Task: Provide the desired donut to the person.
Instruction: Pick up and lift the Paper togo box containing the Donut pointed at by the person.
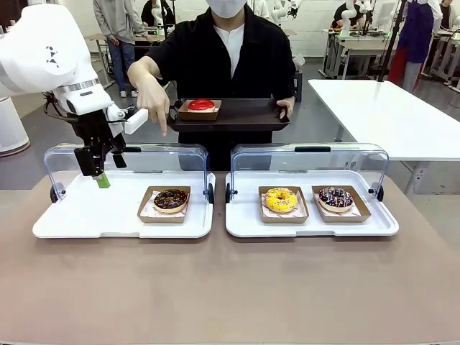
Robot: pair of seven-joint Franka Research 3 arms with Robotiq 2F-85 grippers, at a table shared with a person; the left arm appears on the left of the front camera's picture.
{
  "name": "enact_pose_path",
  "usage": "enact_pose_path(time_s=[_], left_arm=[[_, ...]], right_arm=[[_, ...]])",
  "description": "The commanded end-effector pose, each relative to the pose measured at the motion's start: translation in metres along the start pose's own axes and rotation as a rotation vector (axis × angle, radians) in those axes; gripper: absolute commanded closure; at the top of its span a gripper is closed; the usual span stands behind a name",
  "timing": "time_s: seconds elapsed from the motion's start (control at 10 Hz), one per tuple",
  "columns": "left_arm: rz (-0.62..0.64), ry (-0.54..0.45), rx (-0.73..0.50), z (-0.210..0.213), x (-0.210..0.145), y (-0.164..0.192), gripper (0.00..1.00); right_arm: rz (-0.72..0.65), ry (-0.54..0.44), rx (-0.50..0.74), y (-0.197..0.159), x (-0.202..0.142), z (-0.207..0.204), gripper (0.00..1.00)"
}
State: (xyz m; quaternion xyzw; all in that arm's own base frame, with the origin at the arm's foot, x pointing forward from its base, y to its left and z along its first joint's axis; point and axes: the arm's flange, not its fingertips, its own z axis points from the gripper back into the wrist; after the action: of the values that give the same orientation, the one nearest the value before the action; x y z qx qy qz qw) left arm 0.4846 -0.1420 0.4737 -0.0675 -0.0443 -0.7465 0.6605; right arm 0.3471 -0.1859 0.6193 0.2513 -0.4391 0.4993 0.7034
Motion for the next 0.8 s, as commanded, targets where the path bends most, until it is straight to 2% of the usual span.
enact_pose_path(time_s=[0.0, 0.3, 0.4, 0.7], left_arm=[[-0.003, 0.002, 0.010, -0.004, 0.001, 0.003, 0.03], [0.001, 0.000, -0.006, -0.004, 0.000, 0.002, 0.03], [-0.062, 0.022, 0.018, -0.017, 0.020, -0.014, 0.03], [-0.083, 0.057, 0.059, -0.047, 0.055, -0.026, 0.03]], right_arm=[[0.006, -0.015, 0.003, 0.000, -0.001, -0.001, 0.00], [0.006, -0.015, 0.003, 0.000, -0.001, -0.001, 0.00], [0.006, -0.015, 0.003, 0.000, -0.001, -0.001, 0.00], [0.006, -0.015, 0.003, 0.000, -0.001, -0.001, 0.00]])
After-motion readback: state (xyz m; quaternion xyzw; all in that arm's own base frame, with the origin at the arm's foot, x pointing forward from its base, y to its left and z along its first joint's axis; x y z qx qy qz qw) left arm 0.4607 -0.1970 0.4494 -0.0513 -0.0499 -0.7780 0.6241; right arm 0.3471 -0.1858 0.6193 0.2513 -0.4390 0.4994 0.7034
